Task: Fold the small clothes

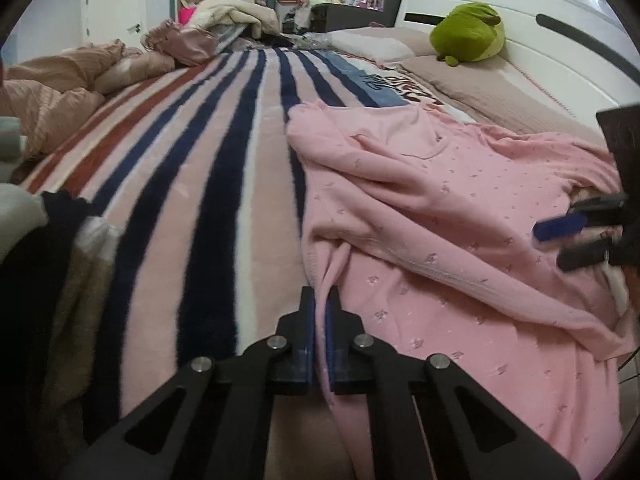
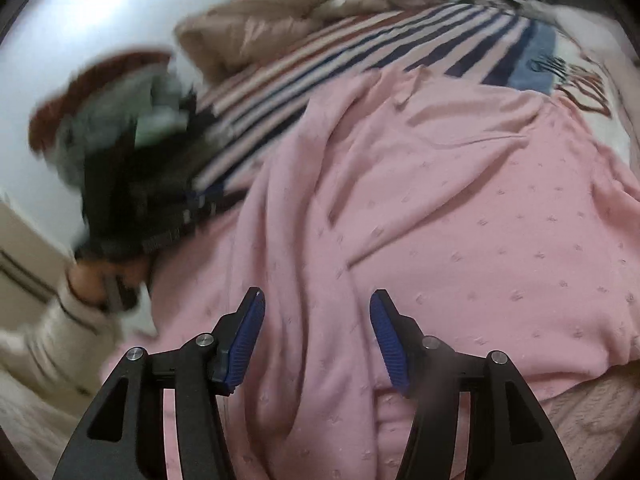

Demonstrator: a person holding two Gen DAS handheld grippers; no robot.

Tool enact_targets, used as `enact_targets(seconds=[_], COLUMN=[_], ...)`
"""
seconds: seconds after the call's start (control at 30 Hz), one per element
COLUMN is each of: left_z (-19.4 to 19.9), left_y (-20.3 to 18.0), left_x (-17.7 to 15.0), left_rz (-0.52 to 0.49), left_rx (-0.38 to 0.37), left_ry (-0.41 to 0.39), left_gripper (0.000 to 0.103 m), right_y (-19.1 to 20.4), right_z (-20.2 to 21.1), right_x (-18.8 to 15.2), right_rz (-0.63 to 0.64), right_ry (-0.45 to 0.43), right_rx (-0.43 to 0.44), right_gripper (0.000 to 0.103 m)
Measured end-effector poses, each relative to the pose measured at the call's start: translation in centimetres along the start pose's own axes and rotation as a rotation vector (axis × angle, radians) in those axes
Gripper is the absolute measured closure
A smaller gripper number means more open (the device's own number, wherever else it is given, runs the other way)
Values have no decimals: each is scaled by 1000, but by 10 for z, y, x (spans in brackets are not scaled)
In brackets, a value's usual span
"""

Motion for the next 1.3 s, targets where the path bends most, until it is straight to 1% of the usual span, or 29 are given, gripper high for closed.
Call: enact_targets(seconds=[0.03,0.07,0.1,0.17,0.2,0.23,0.27,0.37,0.43,0.5,0.6,0.63,0.67,0.77,0.8,0.87,0.93,0.97,1.0,1.07,1.1,1.13,1.23,1.27,1.3], left_z=[0,1,0,0,-1,-1,-2,-2,-3,-3,-3,-3,-3,-4,-4,-4,-4,-3,-2,-3,-4,-7,-19,-22,-22], left_y=[1,1,2,3,4,5,5,4,3,3,3,3,3,4,4,4,4,3,2,-3,-6,-11,-22,-26,-26], left_x=[0,-1,-1,-1,0,0,0,1,1,1,2,2,2,3,3,3,3,4,5,8,9,11,16,19,22], left_rz=[0,1,2,2,5,10,15,14,16,19,22,23,24,25,23,18,14,7,-1,-25,-37,-58,-103,-113,-111], left_rx=[16,21,21,20,17,15,14,22,24,24,26,25,24,20,19,19,9,3,-1,-16,-21,-27,-15,-2,5], left_ry=[-5,-5,-5,-5,-3,-2,0,-2,-2,-1,-1,0,0,3,4,6,15,14,9,-5,-4,3,10,1,-9], left_gripper=[100,100,100,100,100,100,100,100,100,100,100,100,99,98,98,98,93,82,64,47,47,47,47,49,64], right_y=[-3,-2,3,16,26,31,34,40,37,26,13,10,6,-7,-13,-16,-12,-12,-10,-6,-1,4,15,16,18], right_z=[-3,-10,-16,-17,-16,-16,-16,-10,-3,4,9,11,13,16,15,13,14,17,22,32,38,44,53,53,54], right_x=[-2,-6,-11,-14,-15,-16,-16,-16,-15,-13,-13,-14,-15,-18,-20,-22,-24,-24,-24,-22,-22,-22,-24,-25,-28], right_rz=[19,47,64,113,152,165,172,205,191,186,154,162,169,130,111,111,84,64,42,15,16,26,29,26,24], right_ry=[46,106,145,146,141,144,150,133,108,85,77,80,89,114,130,148,146,132,108,71,49,30,25,27,29], right_rx=[-52,-66,-40,8,10,4,2,-81,-122,-215,-246,-284,-329,-369,-395,-434,-410,-385,-345,-292,-279,-271,-267,-269,-267], right_gripper=[57,59,61,61,67,88,99,101,103,103,103,103,103,103,103,103,102,101,99,84,71,67,64,64,64])
Point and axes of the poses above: each gripper's, at about its wrist camera, not at the fingertips, and z roughly against the way its jaws point, y to its left, x to its top, the point moved 4 cm from there along -z, roughly the way its jaws point, and after that the axes turned 13 degrees about z, right-handed, at the moved point
